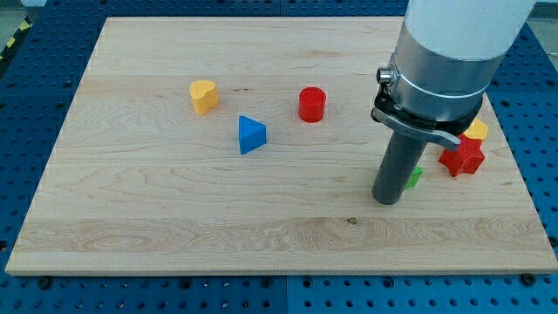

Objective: Move the blue triangle into the green circle

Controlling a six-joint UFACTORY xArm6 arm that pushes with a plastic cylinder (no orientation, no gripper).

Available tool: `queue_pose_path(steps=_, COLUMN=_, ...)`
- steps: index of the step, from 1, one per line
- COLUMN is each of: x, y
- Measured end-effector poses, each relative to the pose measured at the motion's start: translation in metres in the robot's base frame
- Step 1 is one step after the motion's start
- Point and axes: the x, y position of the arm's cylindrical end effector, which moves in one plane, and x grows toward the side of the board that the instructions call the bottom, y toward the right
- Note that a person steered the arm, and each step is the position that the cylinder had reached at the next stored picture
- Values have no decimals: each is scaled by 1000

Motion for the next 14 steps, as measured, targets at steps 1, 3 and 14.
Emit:
queue_pose_path(steps=1, x=-14, y=0)
queue_pose_path(steps=3, x=-68, y=0)
queue_pose_path(steps=14, x=-108, y=-148)
